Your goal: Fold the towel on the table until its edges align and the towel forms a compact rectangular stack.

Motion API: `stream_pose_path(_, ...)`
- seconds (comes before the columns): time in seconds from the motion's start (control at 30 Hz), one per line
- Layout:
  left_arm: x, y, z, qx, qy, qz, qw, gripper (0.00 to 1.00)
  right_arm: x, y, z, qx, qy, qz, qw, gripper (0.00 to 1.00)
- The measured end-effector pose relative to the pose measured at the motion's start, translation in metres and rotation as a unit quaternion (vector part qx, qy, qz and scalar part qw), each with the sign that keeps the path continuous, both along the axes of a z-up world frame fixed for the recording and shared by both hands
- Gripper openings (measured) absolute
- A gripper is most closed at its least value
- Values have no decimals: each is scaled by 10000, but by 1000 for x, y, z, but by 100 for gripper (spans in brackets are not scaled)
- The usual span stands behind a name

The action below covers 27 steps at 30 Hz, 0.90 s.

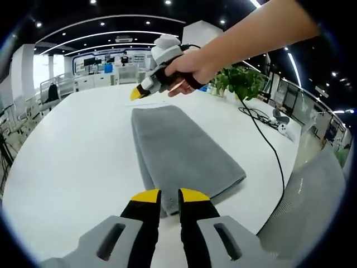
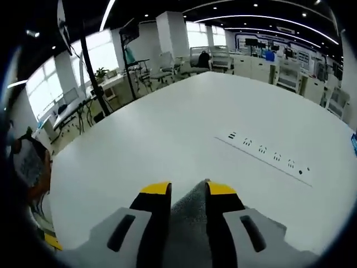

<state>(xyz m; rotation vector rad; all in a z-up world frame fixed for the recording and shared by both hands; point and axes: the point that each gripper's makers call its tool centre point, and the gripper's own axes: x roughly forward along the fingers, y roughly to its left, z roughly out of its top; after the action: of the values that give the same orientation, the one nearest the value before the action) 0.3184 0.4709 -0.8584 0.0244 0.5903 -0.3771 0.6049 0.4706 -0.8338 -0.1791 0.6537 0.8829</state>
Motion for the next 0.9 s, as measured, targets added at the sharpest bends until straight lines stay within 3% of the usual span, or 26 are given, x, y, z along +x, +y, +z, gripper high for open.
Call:
stream_pose_path(0.3,4,0,8,40,-106,-37,9999,13,2,-3,26,206,-192,90,9996,32)
stream_pose_path(0.4,5,1,12,46,-124,12,9999,12,-8,-7,34,164,-503,432,9977,32)
stream_pose_path(0.5,7,2,14,12,-132,45,9999,13,-22,-14,36,279,-421,482,9976,33)
stream_pose_path(0.9,17,1,23,132,-221,-19,9997,14,-35,-42,48,420,-453,342,9975,38)
